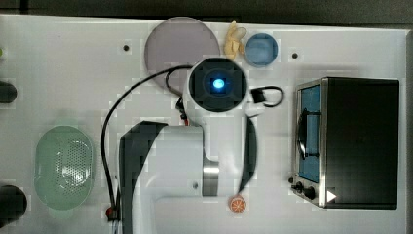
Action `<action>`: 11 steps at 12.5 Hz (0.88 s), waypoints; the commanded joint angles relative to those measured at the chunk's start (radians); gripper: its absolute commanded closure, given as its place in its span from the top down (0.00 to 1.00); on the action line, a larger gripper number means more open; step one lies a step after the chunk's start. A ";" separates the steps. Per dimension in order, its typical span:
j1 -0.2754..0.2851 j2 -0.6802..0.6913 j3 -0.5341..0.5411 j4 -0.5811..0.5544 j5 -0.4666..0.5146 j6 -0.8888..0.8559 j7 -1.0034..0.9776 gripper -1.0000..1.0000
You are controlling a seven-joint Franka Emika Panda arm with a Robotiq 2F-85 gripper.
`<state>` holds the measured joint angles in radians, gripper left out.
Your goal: Pick Ketchup from the table and place it in strainer.
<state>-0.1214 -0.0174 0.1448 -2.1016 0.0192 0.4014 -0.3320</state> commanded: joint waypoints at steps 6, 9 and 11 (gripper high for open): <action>0.007 0.113 0.004 -0.263 0.011 0.458 -0.602 1.00; 0.009 0.194 0.005 -0.292 0.011 0.555 -0.603 1.00; 0.010 0.255 0.005 -0.291 0.011 0.600 -0.602 1.00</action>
<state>-0.1085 0.1965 0.1473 -2.3965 0.0286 0.9697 -0.8779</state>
